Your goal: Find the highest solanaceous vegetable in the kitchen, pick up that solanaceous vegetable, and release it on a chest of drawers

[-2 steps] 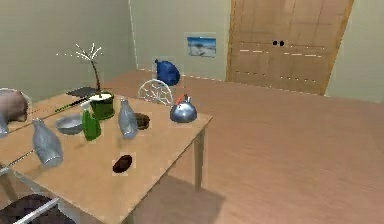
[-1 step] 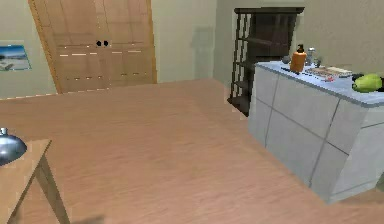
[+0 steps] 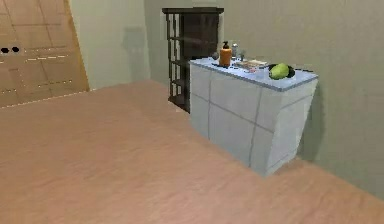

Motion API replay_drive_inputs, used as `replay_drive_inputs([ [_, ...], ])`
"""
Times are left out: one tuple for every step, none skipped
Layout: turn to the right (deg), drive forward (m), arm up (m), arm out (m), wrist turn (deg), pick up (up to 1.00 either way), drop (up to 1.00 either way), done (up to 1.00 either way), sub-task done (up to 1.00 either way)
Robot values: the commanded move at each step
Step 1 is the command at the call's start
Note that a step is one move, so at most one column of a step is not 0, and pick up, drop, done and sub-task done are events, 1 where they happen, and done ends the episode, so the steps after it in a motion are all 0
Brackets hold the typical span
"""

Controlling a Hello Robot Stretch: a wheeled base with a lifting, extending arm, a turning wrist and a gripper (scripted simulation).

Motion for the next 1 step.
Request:
replay_drive_inputs([
  [0.0,0.15,0.0,0.0,0.0,0.0,0.0,0.0,0.0],
])
